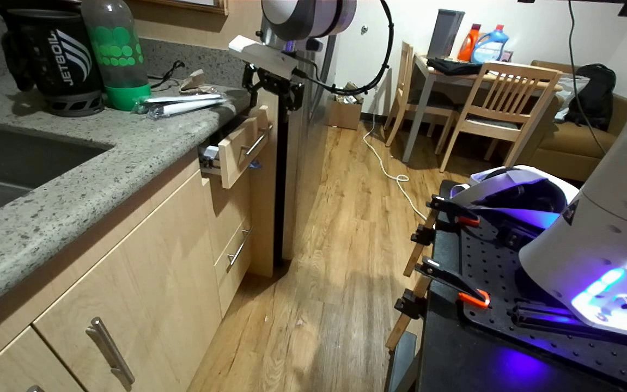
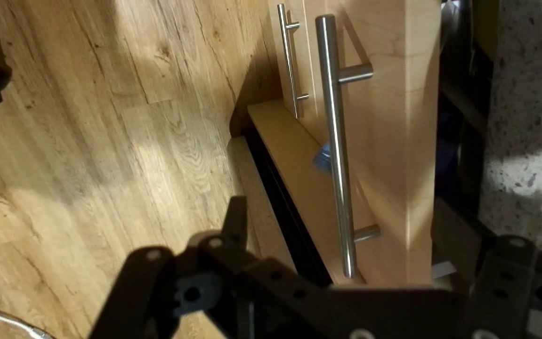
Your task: Open the first top drawer
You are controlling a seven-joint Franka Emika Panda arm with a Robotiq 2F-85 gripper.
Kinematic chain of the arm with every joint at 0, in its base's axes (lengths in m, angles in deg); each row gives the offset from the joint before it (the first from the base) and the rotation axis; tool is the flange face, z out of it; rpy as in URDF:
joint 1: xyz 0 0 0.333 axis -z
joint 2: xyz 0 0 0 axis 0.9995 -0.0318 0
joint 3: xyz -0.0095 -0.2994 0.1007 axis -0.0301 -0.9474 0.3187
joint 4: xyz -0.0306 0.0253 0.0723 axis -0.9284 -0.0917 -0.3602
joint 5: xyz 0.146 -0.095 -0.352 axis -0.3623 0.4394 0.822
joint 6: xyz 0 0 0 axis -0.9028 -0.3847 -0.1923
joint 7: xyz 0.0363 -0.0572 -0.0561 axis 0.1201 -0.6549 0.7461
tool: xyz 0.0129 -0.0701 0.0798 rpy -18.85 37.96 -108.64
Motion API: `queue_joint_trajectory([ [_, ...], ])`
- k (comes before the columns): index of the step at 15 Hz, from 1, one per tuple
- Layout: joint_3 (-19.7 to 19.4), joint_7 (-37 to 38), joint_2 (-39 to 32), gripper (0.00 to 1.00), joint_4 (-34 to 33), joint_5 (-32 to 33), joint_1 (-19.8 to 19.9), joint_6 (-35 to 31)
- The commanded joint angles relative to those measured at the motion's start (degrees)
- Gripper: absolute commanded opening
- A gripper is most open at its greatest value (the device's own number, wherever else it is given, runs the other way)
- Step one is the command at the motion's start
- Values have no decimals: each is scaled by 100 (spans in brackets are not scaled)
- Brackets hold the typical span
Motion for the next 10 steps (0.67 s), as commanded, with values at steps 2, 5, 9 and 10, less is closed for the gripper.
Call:
queue_joint_trajectory([
  [2,42,-238,-216,100,-208,-304,-40,-35],
  [5,37,-301,-276,100,-274,-397,-59,-46],
  [9,-93,-207,-273,100,-232,-348,-161,14],
  [10,-93,-207,-273,100,-235,-348,-161,14],
])
